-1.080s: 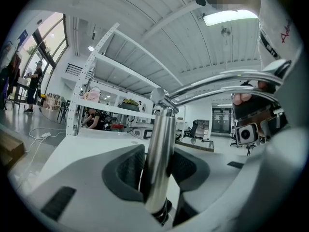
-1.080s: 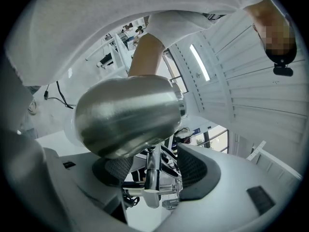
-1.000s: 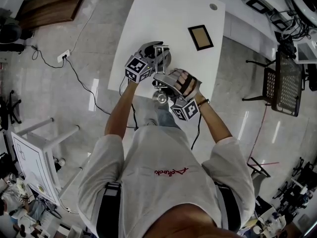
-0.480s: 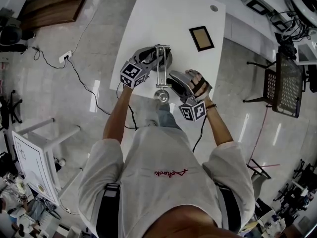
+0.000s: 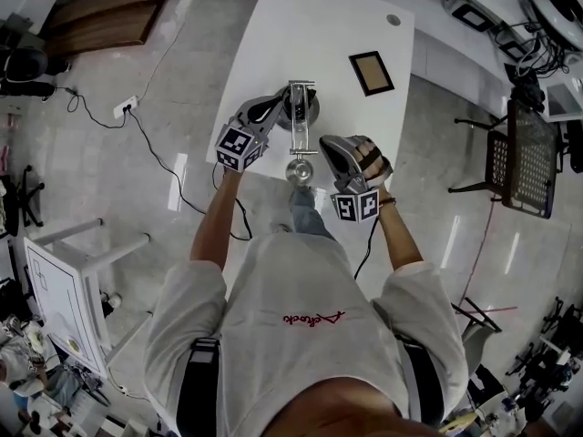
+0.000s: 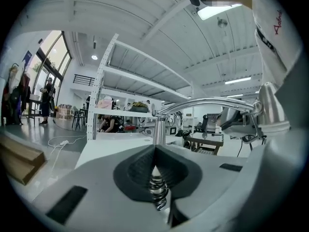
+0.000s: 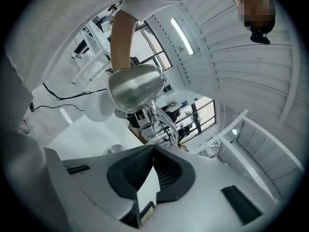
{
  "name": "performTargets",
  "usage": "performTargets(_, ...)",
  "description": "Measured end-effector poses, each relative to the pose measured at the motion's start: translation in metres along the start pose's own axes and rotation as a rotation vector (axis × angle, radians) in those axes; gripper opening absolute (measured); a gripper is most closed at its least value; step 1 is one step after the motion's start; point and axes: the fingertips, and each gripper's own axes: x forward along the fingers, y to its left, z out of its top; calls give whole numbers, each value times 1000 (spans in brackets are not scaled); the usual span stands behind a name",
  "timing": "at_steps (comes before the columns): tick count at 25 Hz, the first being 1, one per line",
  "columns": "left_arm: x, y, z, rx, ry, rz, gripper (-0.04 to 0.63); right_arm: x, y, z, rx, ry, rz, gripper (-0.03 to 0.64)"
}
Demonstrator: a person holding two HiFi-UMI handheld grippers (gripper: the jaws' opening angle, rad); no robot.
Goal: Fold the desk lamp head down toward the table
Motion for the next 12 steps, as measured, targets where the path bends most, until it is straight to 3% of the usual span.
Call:
performTargets(5, -11, -9, 5, 14, -1, 18, 25, -6, -3, 2, 127, 28, -24, 21)
performTargets(12, -32, -36, 18, 43, -26, 13, 25, -28, -22, 8, 566, 7, -118, 21)
